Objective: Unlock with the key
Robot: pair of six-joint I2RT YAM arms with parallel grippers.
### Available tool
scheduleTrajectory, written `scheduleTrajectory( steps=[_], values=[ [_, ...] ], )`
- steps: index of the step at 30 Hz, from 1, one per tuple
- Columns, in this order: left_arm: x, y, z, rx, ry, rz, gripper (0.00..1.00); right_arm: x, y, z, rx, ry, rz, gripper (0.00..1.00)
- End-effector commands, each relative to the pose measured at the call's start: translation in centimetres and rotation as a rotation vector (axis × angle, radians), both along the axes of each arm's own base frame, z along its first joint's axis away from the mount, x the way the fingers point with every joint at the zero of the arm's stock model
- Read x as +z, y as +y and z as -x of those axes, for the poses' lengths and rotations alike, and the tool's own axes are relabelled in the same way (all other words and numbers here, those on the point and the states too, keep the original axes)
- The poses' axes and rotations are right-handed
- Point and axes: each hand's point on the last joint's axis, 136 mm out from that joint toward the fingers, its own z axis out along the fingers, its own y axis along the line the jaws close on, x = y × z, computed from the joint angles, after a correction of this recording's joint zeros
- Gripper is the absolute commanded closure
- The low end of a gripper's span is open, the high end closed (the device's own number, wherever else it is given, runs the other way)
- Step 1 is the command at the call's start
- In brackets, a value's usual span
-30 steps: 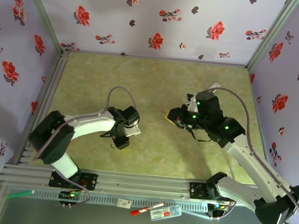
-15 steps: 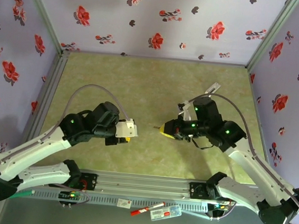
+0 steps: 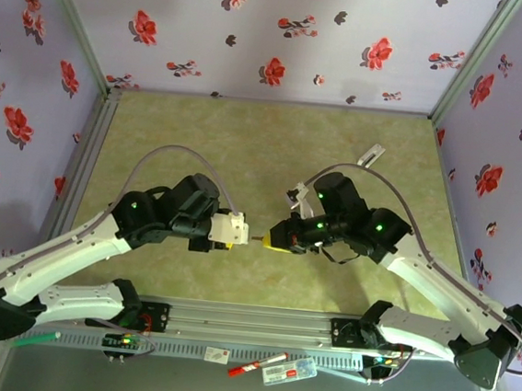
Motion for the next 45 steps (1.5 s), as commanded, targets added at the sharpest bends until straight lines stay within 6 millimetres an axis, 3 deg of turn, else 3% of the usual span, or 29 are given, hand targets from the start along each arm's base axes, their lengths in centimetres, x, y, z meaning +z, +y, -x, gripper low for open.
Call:
scheduleTrajectory(
  steps=[1, 16, 45],
  values=[
    [1.0, -0.6, 0.8, -0.022, 0.021, 0.028, 0.93, 1.9, 1.0, -0.6, 0.015, -0.080, -0.052, 1.00],
    [1.0, -1.4, 1.0, 0.002, 0.053, 0.058, 0.96, 1.5, 2.1, -0.6, 0.027, -0.068, -0.066, 1.00],
    [1.4, -1.0, 2.2, 0.014, 0.110, 0.107, 1.00, -0.5, 1.1, -0.8, -0.006, -0.081, 0.011, 1.00]
  ],
)
